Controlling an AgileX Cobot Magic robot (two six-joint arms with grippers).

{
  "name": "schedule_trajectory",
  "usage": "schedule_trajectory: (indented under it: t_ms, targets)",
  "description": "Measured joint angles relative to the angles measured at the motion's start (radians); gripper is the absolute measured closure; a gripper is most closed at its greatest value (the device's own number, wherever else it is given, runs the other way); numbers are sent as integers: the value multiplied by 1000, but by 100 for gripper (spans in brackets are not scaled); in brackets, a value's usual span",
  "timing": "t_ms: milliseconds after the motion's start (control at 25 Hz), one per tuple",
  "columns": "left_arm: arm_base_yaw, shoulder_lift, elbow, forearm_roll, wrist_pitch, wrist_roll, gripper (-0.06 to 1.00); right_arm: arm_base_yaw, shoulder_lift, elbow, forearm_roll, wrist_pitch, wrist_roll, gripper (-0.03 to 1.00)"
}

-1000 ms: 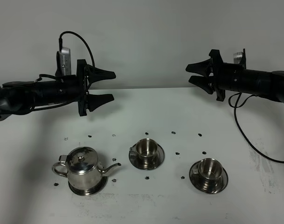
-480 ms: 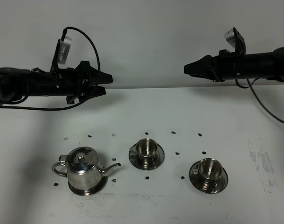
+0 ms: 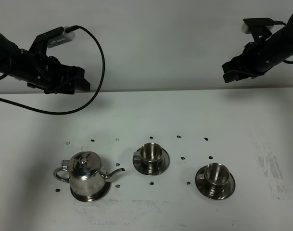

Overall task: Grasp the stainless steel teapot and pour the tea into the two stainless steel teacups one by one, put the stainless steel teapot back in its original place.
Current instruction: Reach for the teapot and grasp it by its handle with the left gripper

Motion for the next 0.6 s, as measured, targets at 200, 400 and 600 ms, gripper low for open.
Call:
schedule_trajectory:
  t_ms: [200, 400, 600]
  targets:
    - [-42, -68, 2, 66, 31, -11, 45, 62, -206, 128, -229, 30, 89, 64]
    - [-94, -196, 136, 119, -23, -16, 49, 86, -387, 199, -392, 30, 188, 65]
    - [-98, -416, 405, 162, -238, 3, 51, 99, -584, 337, -399, 31, 203, 68]
